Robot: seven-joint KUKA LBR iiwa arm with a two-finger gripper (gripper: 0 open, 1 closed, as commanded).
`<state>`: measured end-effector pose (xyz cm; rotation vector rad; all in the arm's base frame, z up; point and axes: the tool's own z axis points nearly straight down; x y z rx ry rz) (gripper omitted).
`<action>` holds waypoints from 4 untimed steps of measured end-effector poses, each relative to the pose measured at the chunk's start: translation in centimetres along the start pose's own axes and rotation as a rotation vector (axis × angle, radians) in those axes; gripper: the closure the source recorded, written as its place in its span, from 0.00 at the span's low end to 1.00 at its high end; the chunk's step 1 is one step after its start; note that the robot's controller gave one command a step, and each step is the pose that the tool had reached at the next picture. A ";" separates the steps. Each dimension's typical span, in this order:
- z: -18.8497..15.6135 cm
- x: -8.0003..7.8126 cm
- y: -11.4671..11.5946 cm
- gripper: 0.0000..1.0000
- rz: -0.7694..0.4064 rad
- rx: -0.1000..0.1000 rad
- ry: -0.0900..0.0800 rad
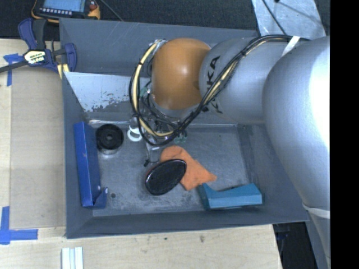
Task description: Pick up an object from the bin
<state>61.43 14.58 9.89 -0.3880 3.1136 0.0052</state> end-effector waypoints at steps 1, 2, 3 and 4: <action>-0.3 2.9 -6.8 0.00 0.032 0.003 0.000; -0.6 6.0 -7.6 0.00 0.080 0.009 0.002; 1.8 12.0 -11.9 1.00 -0.166 -0.013 -0.014; 1.8 12.0 -11.9 1.00 -0.166 -0.013 -0.014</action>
Offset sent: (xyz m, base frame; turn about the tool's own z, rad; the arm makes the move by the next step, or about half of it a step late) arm -0.0623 -0.0534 0.0074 0.0882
